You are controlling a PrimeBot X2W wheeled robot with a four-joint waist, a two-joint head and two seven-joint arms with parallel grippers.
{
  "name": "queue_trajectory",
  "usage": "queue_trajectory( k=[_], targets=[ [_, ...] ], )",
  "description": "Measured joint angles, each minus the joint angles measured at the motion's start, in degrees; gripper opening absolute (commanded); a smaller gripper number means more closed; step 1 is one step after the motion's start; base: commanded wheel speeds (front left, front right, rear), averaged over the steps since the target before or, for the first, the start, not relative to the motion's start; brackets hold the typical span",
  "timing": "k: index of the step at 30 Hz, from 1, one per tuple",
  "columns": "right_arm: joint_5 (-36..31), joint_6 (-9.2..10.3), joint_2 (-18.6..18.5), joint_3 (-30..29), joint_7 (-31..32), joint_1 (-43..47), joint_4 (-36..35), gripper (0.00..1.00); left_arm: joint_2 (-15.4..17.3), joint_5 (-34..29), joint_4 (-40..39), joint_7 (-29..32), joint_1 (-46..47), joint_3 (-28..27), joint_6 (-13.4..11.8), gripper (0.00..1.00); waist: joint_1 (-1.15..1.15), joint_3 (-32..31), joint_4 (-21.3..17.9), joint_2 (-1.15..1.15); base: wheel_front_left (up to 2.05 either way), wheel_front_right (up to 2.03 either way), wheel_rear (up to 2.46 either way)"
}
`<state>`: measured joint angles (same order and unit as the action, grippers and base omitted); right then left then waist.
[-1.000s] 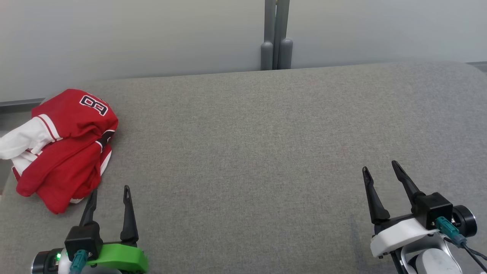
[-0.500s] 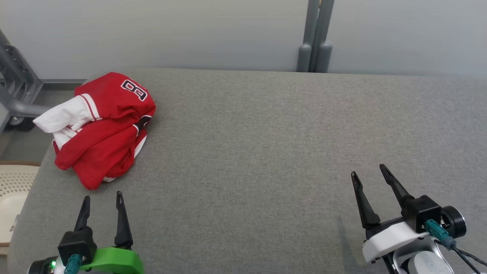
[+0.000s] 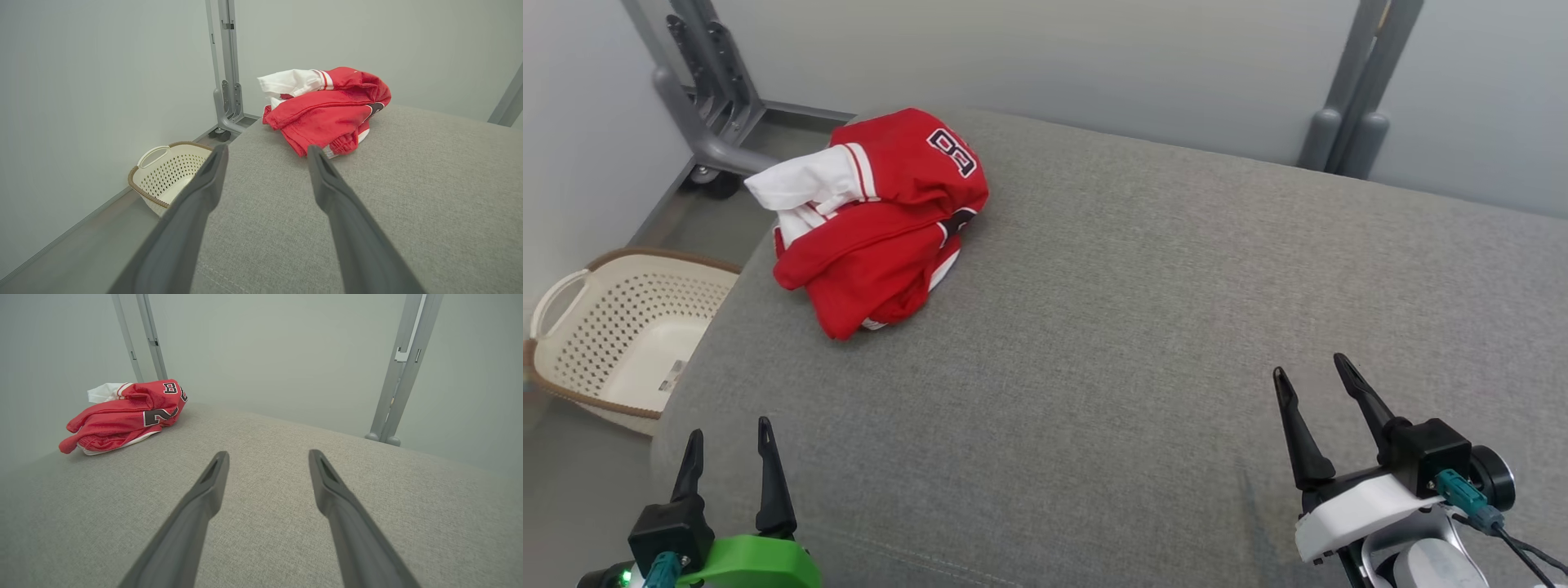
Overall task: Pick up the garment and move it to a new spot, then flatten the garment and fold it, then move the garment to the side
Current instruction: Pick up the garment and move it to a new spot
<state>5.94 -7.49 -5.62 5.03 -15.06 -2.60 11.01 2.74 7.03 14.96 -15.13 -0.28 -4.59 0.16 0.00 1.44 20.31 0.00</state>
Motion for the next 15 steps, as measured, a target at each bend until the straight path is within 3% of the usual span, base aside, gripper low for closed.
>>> queue_trajectory(
  k=[9,15],
  targets=[
    [0.32,0.00,0.12,0.49,0.01,-0.07,0.90,1.00,0.00,0.41,0.51,0.00,-0.65,-0.31,0.33,1.00,0.00,0.52,6.10,0.00,0.00,0.00,0.00],
    [0.25,0.00,0.34,0.53,0.01,-0.07,1.11,1.00,0.00,0.93,1.53,0.01,-0.68,-1.16,1.21,1.00,0.00,0.75,6.93,0.00,0.00,0.00,0.00]
  ],
)
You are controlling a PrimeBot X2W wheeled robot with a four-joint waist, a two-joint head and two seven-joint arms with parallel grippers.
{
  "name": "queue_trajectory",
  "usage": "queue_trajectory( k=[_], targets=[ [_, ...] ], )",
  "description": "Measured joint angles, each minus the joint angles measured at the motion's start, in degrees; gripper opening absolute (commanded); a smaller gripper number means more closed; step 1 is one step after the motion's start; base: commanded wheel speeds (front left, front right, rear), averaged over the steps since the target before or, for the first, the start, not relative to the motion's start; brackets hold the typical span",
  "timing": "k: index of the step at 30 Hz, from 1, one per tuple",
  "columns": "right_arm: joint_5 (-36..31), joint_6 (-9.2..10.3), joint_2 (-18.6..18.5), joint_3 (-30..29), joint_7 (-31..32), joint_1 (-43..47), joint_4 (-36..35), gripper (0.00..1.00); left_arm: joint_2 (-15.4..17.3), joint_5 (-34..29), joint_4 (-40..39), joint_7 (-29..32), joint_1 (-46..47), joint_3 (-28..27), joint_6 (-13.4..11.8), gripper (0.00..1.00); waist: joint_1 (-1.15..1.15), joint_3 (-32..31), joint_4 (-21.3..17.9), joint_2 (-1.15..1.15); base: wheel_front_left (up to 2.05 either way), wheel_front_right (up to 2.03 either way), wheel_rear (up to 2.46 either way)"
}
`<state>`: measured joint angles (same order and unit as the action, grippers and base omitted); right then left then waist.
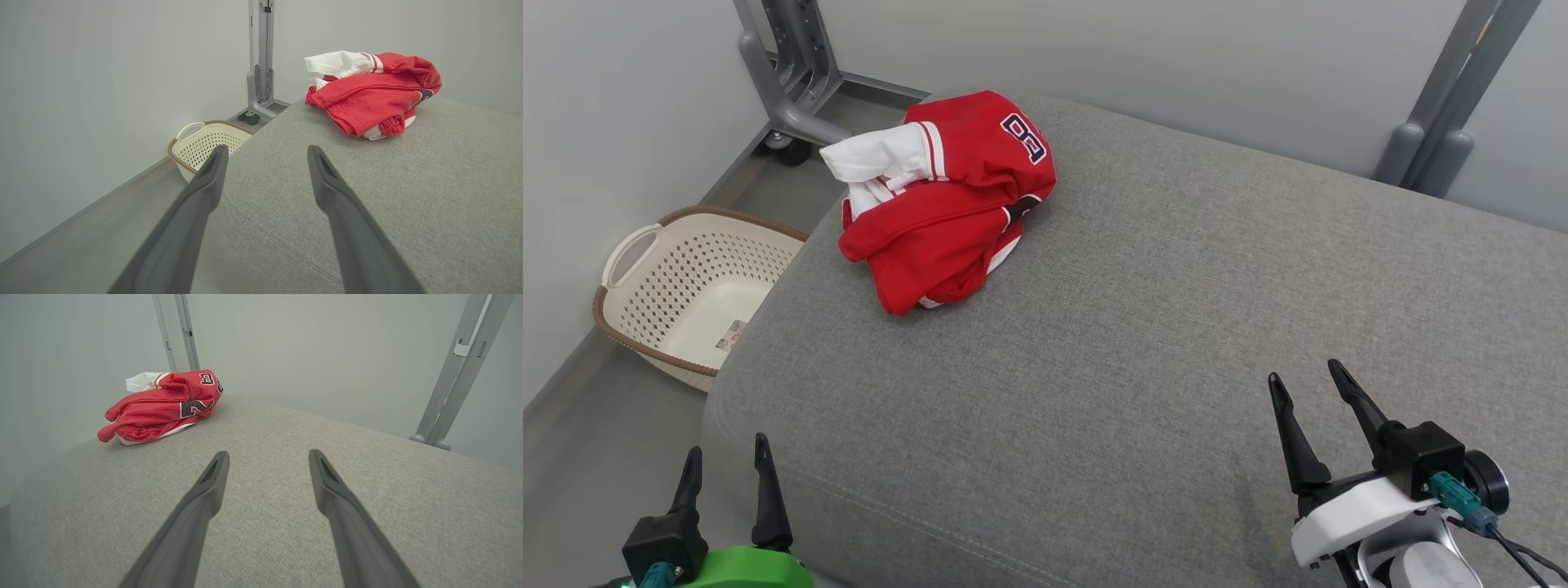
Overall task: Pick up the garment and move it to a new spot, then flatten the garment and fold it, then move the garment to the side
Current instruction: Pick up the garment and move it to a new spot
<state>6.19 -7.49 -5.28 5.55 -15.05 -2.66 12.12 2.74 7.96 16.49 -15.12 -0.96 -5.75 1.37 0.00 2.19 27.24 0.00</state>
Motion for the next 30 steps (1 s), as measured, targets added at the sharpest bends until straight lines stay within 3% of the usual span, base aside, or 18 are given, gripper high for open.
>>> queue_trajectory(
  k=[6,14,22,30],
  targets=[
    [-0.16,0.00,-1.07,0.00,0.00,-0.09,-0.47,1.00,0.36,-0.34,3.41,-0.01,4.26,-1.20,2.75,1.00,0.00,1.48,-1.21,0.00,0.00,0.00,0.00],
    [-0.37,0.00,-3.08,0.25,-0.01,-1.66,-1.24,1.00,3.41,2.71,11.51,-0.01,16.53,-1.15,5.69,1.00,0.00,5.25,-4.12,0.00,0.00,0.00,0.00],
    [-0.16,0.00,-4.38,0.89,0.00,-4.72,-1.72,1.00,11.56,8.00,20.76,0.09,31.05,7.67,6.02,1.00,0.00,9.27,-8.31,0.00,0.00,0.00,0.00],
    [-0.22,0.00,-4.90,0.46,-0.01,-5.37,-2.07,1.00,19.48,16.29,25.62,5.67,42.54,15.88,6.03,1.00,0.00,12.67,-13.09,0.00,0.00,0.00,0.00]
  ],
)
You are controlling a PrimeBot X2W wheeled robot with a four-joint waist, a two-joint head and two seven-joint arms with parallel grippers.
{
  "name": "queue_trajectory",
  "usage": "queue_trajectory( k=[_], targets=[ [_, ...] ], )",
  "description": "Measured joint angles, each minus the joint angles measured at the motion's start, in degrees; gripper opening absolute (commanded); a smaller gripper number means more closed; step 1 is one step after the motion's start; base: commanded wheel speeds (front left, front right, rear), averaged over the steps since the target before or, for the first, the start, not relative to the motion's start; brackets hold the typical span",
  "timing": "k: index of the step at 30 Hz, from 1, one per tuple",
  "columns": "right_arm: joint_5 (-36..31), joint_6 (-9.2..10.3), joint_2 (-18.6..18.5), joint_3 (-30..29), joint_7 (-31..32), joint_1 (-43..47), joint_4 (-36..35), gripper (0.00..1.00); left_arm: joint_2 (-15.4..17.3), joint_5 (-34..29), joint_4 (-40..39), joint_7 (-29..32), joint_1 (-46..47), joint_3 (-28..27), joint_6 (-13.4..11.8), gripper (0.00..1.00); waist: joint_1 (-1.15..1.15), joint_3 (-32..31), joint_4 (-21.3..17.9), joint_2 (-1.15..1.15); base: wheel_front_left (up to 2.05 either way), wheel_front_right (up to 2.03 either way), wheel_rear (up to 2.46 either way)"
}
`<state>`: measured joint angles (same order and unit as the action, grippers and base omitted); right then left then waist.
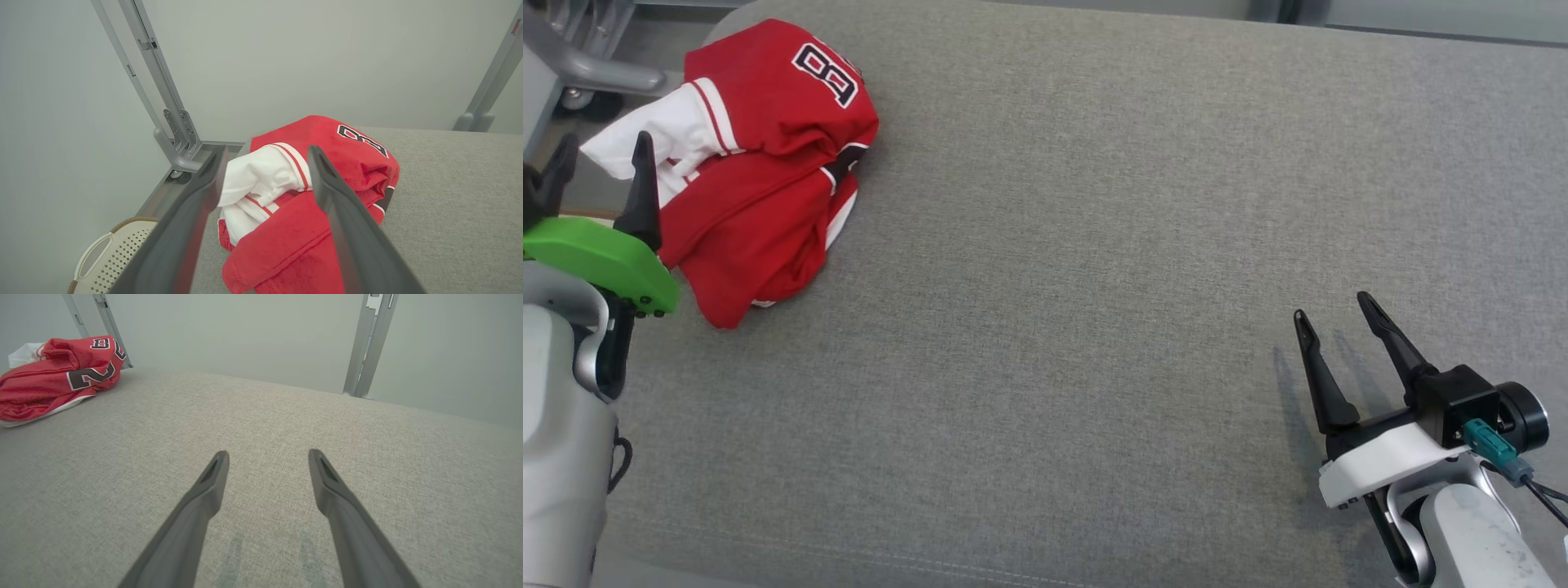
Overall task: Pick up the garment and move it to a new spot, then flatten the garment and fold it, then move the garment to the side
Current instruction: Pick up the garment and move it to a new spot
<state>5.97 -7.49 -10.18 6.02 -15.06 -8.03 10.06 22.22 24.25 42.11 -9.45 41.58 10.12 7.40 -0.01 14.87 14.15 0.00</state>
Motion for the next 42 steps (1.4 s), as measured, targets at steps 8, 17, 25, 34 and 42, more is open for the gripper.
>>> queue_trajectory(
  k=[8,17,25,34,42],
  targets=[
    [-0.03,0.00,-0.18,0.26,0.00,-0.99,0.04,1.00,5.98,11.56,-0.84,8.53,6.37,10.00,0.01,1.00,0.00,3.06,-3.81,0.00,0.00,0.00,0.00],
    [0.12,0.00,-0.24,0.93,0.00,-2.08,-0.18,1.00,12.10,23.63,-1.24,19.75,9.94,15.32,0.01,1.00,0.00,6.60,-7.55,0.00,0.00,0.00,0.00],
    [0.14,0.00,-1.02,1.16,0.00,-3.31,-0.22,1.00,14.05,25.47,5.78,25.07,13.00,17.14,-0.98,1.00,0.00,9.55,-10.60,0.00,0.00,0.00,0.00],
    [0.35,0.00,-0.99,1.91,0.01,-3.92,0.00,1.00,14.02,25.43,12.28,29.73,15.06,18.06,-2.38,1.00,0.00,11.55,-13.39,0.00,0.00,0.00,0.00],
    [0.91,-0.01,-0.41,3.55,0.01,-5.23,0.98,1.00,14.11,25.53,15.66,31.04,16.58,18.71,-2.24,0.00,0.01,13.25,-15.58,0.00,0.00,0.00,0.00]
  ],
)
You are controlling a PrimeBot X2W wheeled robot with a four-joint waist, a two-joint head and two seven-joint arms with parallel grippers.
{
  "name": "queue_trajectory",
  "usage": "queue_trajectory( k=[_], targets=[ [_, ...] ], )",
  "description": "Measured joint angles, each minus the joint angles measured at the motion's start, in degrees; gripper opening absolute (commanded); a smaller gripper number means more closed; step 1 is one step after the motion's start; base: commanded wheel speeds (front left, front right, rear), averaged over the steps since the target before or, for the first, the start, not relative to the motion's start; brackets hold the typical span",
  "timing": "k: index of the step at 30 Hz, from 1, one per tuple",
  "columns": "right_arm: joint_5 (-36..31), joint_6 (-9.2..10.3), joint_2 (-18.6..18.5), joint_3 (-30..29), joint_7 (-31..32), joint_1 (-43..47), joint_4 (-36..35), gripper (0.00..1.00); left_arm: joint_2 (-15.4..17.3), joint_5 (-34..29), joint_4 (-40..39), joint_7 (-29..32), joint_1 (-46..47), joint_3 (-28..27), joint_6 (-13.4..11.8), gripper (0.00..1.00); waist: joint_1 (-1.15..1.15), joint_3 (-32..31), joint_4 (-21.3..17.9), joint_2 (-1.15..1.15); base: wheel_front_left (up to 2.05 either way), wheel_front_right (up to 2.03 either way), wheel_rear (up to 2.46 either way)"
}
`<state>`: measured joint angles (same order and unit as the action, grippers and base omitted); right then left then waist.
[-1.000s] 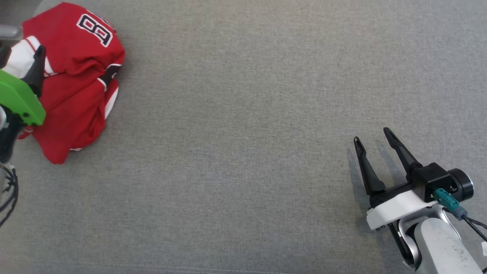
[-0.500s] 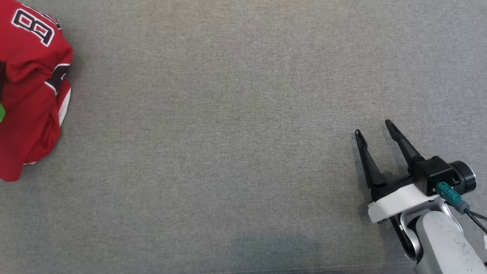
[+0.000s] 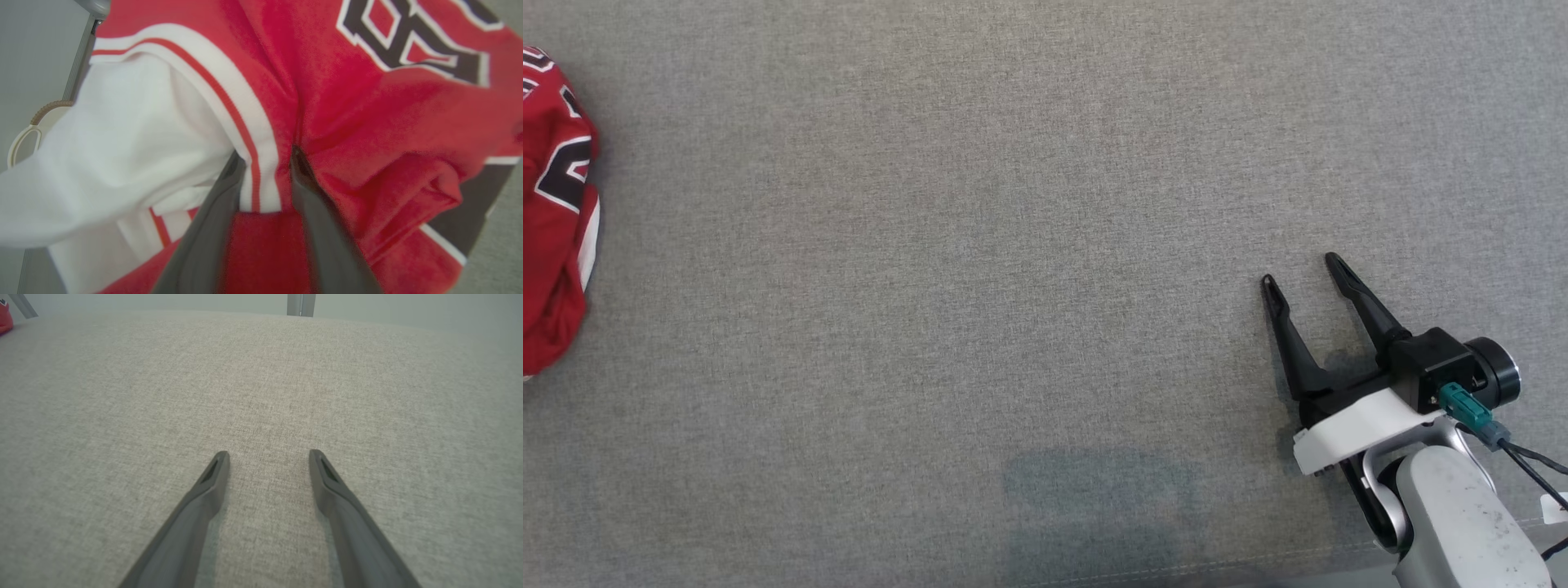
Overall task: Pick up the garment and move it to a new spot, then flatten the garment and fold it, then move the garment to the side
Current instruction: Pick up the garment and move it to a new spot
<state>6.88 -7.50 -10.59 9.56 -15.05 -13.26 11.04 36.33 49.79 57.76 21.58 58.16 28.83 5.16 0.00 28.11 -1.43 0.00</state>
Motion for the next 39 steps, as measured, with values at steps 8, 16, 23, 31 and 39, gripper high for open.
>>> queue_trajectory(
  k=[8,16,23,31,39],
  targets=[
    [0.09,0.01,0.60,0.00,0.00,-0.13,0.09,1.00,0.23,-2.30,0.70,-4.90,1.78,1.54,0.90,0.00,0.00,-1.31,0.18,0.00,0.00,0.00,0.00],
    [0.33,0.01,1.78,0.78,0.00,0.10,0.76,1.00,1.93,-5.73,-1.26,-11.70,6.65,3.25,1.47,0.00,0.00,-4.99,1.19,0.00,0.00,0.00,0.00],
    [0.82,0.01,2.87,0.64,-0.01,1.27,1.47,1.00,1.91,-8.24,-6.22,-16.39,11.09,5.28,1.90,0.00,0.00,-8.71,1.97,0.00,0.00,0.00,0.00],
    [1.12,0.01,4.14,0.14,0.00,2.62,1.64,1.00,-1.30,-8.98,-15.19,-18.58,11.40,7.51,1.99,0.00,0.00,-12.75,1.80,0.00,0.00,0.00,0.00],
    [1.43,0.01,4.83,-0.09,-0.01,3.79,1.76,1.00,-6.22,-7.06,-24.85,-19.12,5.25,9.54,1.31,0.00,0.00,-15.67,-0.73,0.00,0.00,0.00,0.00]
  ],
)
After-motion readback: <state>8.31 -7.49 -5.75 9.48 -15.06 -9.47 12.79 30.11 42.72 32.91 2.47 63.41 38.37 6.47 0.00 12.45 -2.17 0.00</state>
